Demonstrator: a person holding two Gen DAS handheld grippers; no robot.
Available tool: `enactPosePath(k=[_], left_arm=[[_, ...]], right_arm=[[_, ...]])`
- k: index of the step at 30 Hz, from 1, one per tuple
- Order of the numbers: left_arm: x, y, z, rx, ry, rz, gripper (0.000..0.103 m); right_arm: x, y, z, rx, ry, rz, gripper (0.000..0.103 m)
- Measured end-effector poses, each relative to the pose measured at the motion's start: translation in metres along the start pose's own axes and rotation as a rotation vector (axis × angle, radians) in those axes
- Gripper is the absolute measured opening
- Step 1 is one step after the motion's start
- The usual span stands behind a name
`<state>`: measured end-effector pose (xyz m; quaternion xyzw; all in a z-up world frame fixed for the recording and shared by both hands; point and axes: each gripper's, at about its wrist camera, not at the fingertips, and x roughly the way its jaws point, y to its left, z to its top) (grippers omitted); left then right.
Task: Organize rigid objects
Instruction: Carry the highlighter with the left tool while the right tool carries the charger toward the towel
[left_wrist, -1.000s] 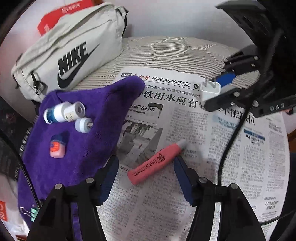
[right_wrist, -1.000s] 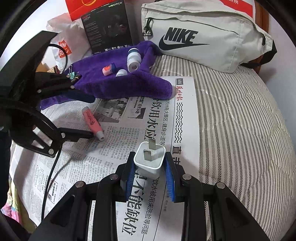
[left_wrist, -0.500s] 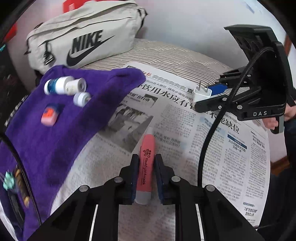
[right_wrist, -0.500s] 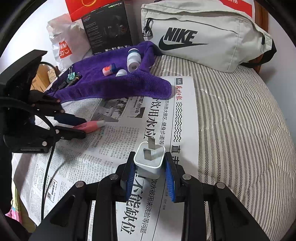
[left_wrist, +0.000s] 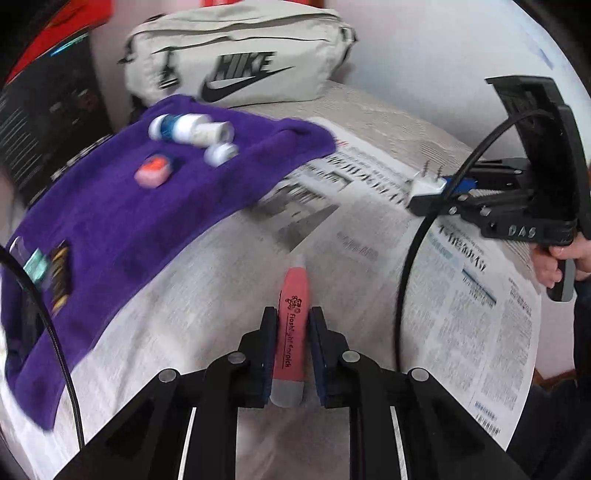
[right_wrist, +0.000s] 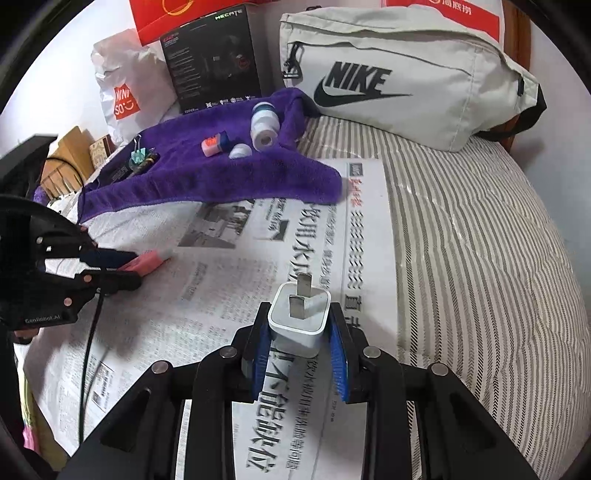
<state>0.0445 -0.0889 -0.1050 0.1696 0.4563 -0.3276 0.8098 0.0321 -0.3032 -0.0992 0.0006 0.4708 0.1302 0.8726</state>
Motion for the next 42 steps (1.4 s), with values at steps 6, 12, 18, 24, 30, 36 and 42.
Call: enactPosePath(k=[6,12,18,24,30,36,42], left_arm=[[-0.027,0.034,-0.038,-0.154,-0.004,0.087,0.017],[-0.051,0.074,-0.075,-0.337,-0.027,0.172,0.017],[-0.051,0.069,-0.081,-0.33,-0.023,0.224,0.017],[-0.05,0.064,-0.081,-0.325,-0.021,0.239,0.017],[-0.054,0.066,-0.081,-0.332,-0.017,0.22,0.017],[-0.058,0.073,-0.091,-0.384,-0.028,0.203,0.017],[-0.058,0.072,-0.089,-0.377,-0.026,0.206,0.017]], right_arm=[[0.01,0.034,0.015,-0.066,-0.007,0.048,0.029],[0.034,0.068,0.022,-0.111,0.005,0.054,0.029],[0.04,0.076,0.021,-0.12,0.007,0.027,0.03],[0.041,0.076,0.02,-0.128,-0.008,0.019,0.03],[0.038,0.069,0.022,-0.109,-0.008,0.058,0.03],[0.031,0.065,0.02,-0.103,-0.002,0.059,0.029],[0.034,0.066,0.02,-0.102,0.009,0.056,0.029]])
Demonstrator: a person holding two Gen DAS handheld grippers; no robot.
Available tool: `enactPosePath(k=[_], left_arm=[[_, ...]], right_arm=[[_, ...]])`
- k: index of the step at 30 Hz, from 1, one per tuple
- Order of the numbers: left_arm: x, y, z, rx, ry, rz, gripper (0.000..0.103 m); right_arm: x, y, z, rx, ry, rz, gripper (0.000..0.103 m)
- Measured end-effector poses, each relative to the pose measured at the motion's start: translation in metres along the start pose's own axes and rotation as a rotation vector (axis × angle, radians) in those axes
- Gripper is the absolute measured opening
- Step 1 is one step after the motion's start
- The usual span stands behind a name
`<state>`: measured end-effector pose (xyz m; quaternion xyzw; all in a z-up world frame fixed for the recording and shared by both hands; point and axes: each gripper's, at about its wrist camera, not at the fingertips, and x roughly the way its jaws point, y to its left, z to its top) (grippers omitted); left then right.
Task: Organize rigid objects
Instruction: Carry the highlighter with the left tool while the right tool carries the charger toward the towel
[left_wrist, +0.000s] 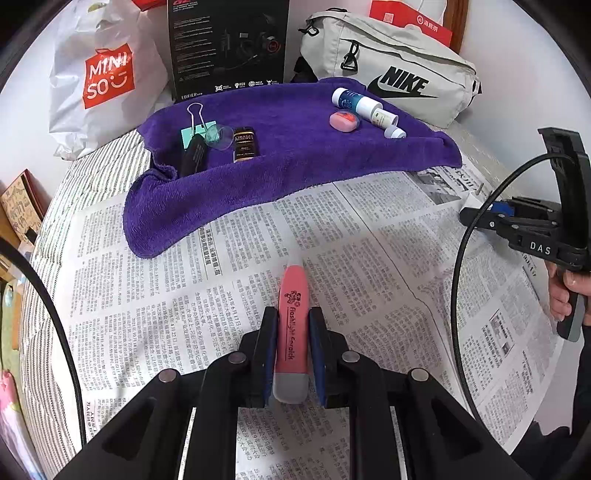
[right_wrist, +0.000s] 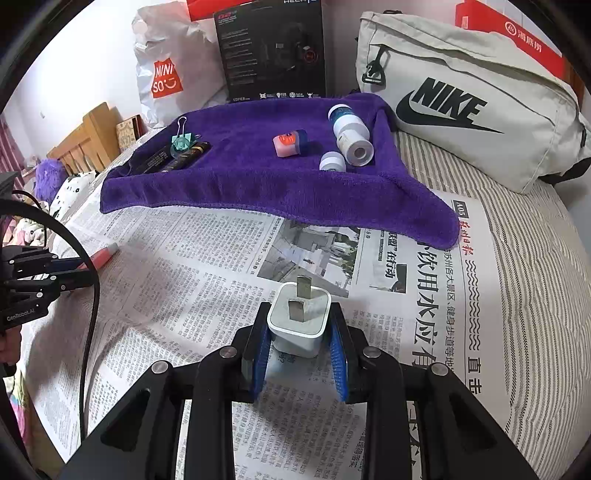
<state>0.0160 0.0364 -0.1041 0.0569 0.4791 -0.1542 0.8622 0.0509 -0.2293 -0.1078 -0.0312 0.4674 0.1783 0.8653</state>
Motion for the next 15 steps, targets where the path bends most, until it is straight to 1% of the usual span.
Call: enactPosePath(k=[4,8,15], left_arm=[[-0.006,0.007,0.001,-0.022,-0.009,-0.008,0.017],[-0.013,0.014,0.002,-0.041,-0.019,-0.031,0.017],[-0.019,0.017,0.009,-0.05,-0.029,-0.026,0.017]], right_arm=[[-0.004,0.001,0.001,-0.006,-0.003,0.003,0.029],[-0.008,0.002,0.005,-0.007,-0.018,0.014,0.029],[-0.01,0.007,0.014,-0.026,-0.027,0.035,0.029]])
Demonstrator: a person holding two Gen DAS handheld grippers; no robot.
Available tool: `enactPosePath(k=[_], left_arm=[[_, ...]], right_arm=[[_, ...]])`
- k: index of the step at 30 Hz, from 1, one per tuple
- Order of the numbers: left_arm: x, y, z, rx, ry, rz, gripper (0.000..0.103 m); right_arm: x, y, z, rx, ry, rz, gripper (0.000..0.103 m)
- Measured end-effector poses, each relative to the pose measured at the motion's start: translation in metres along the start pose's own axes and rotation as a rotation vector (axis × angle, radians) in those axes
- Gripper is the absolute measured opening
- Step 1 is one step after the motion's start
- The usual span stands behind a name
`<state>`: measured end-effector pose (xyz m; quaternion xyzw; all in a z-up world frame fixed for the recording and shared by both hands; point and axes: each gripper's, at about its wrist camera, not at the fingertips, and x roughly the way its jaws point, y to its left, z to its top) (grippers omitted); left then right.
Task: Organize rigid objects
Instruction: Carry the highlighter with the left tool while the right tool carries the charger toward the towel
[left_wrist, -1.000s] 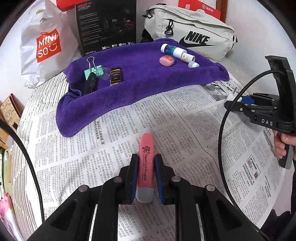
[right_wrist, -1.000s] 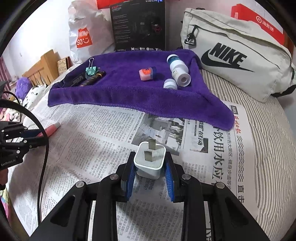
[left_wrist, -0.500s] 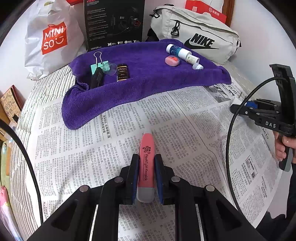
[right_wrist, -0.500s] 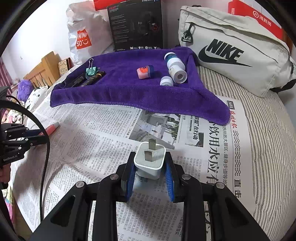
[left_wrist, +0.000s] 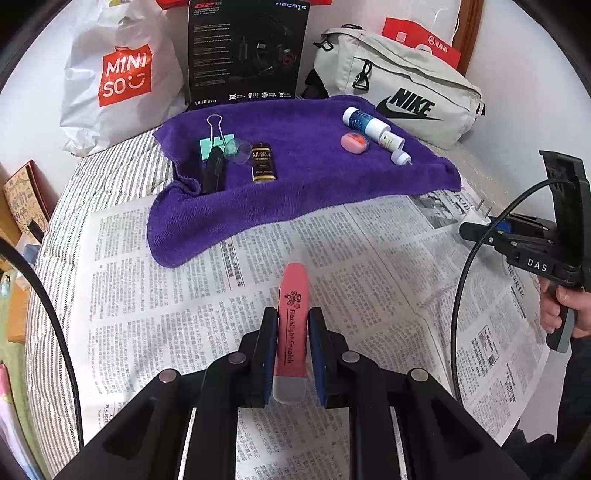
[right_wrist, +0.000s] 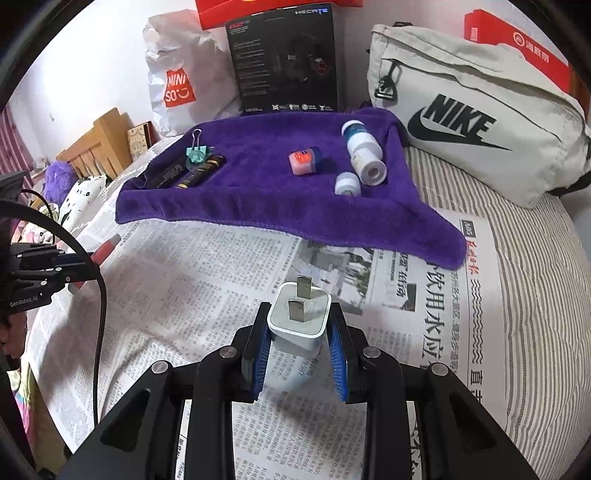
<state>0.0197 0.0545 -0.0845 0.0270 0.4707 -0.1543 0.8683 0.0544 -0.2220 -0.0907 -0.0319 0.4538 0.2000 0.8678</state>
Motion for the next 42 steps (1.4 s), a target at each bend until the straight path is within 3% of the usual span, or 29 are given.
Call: enactPosePath(k=[14,25,42], left_arm=[[-0.007,0.005,0.03,0.001,-0.028,-0.022,0.017],[-0.005,0.008,0.062,0.003,-0.045,-0.03,0.017],[0.031,0.017,0.111,-0.001,-0.007,-0.051,0.017]], right_arm=[[-0.006,0.004,0.025,-0.004,-0.035,0.045,0.029],[0.007,0.007,0.063,-0.035,-0.05,0.063,0.029],[0.068,-0.004,0.116,-0.09,0.024,0.038,0.029]])
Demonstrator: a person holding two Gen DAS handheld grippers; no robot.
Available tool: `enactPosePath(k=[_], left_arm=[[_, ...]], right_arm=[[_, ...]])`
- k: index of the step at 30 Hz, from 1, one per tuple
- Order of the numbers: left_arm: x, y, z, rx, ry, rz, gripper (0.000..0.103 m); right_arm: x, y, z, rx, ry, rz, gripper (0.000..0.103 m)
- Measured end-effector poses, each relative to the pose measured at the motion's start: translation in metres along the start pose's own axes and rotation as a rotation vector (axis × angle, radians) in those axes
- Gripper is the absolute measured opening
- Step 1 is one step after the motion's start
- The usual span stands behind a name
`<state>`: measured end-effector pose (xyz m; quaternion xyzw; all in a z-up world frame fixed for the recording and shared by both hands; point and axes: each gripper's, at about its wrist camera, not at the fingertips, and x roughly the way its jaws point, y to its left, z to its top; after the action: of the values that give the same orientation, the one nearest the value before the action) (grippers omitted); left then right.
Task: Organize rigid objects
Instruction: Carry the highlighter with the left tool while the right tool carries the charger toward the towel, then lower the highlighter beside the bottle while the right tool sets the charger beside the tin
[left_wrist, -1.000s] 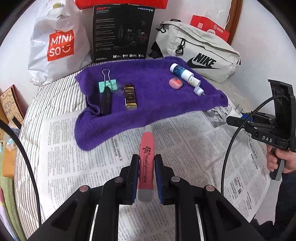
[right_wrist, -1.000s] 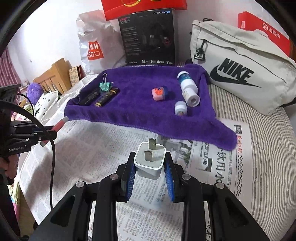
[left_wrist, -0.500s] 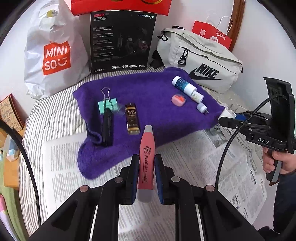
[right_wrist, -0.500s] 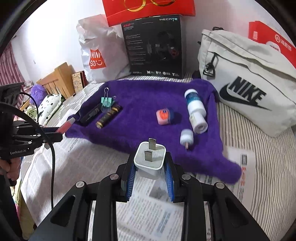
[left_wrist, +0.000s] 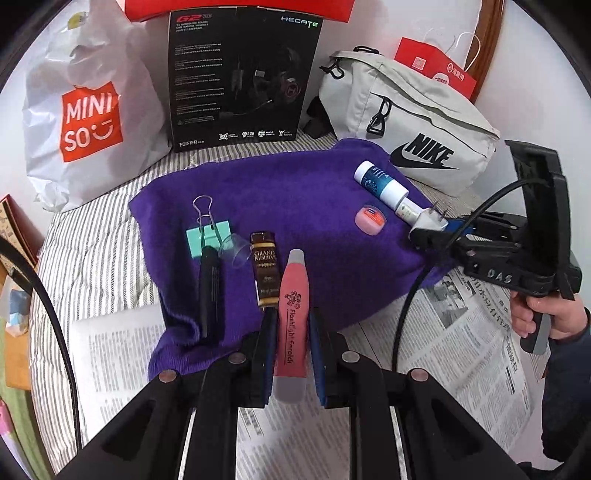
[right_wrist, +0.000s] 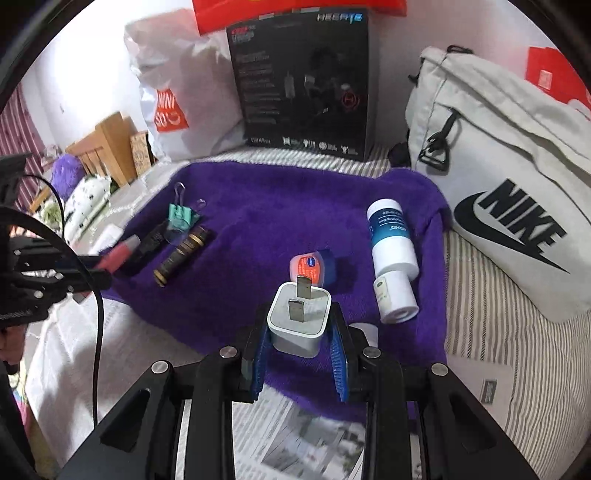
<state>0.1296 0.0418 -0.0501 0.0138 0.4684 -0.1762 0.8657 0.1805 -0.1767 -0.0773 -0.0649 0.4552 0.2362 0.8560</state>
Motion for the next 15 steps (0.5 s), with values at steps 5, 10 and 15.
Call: enactPosePath(k=[5,10,15], left_arm=[[0.01,0.005,0.007,-0.003,0.011,-0.009,0.017],[0.018,0.008,0.008,-0.009,0.021,-0.023,0.017],[0.022,0.009,0.009,-0.007,0.027,-0.033,0.017]], right_arm=[[0.023,-0.002,-0.001,-0.014,0.051,-0.002,0.029],[0.034,-0.002,-0.003,-0.027,0.075,-0.016,0.029],[0.038,-0.002,-0.003,-0.037,0.066,-0.02,0.029]])
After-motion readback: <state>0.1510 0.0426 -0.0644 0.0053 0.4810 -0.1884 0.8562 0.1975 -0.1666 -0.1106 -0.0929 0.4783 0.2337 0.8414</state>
